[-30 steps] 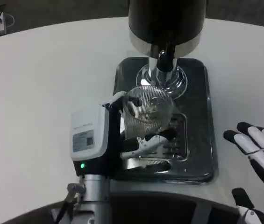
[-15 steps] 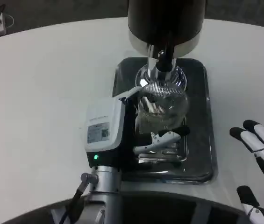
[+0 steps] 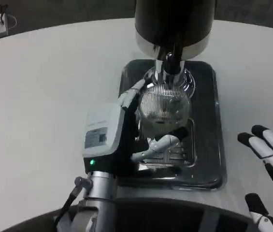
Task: Grasp the cup under the faucet to collect the drink, then remove the cup.
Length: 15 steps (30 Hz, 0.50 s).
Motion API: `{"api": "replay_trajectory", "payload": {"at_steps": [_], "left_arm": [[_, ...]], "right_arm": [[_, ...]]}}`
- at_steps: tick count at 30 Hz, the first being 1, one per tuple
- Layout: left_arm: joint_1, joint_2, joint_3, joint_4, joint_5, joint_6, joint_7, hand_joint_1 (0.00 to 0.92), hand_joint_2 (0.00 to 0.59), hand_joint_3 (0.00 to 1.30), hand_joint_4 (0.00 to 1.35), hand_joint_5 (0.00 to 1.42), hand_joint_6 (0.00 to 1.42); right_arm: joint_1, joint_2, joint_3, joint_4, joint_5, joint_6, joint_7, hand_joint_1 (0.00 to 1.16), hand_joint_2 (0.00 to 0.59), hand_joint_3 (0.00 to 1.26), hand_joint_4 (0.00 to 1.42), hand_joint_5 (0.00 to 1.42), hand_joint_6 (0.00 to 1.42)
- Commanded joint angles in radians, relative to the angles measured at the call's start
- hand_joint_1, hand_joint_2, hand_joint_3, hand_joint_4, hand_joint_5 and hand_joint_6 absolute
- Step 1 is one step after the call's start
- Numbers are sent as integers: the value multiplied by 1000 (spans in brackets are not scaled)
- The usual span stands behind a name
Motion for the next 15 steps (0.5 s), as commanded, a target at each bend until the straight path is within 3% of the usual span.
{"api": "replay_trajectory", "payload": {"at_steps": [1, 4, 8, 15], "left_arm": [[51, 10, -9, -40, -6, 14, -42, 38, 9, 37, 0, 266, 241], [97, 14, 6, -113, -11, 15, -37, 1, 1, 38, 0, 266, 232], [199, 15, 59, -238, -48, -1, -21, 0, 60, 56, 0, 268, 224], [386, 13, 135, -498, -63, 23, -32, 0, 76, 69, 0, 270, 226]], "right_arm": [[14, 9, -3, -19, 12, -10, -2, 238, 540, 115, 74, 158, 234], [19, 15, -2, -25, 10, -10, -3, 238, 540, 115, 74, 159, 235], [33, 23, 0, -30, 4, -12, -3, 238, 540, 115, 74, 159, 240], [55, 36, 6, -45, 0, -25, -3, 239, 540, 115, 74, 159, 247]]}}
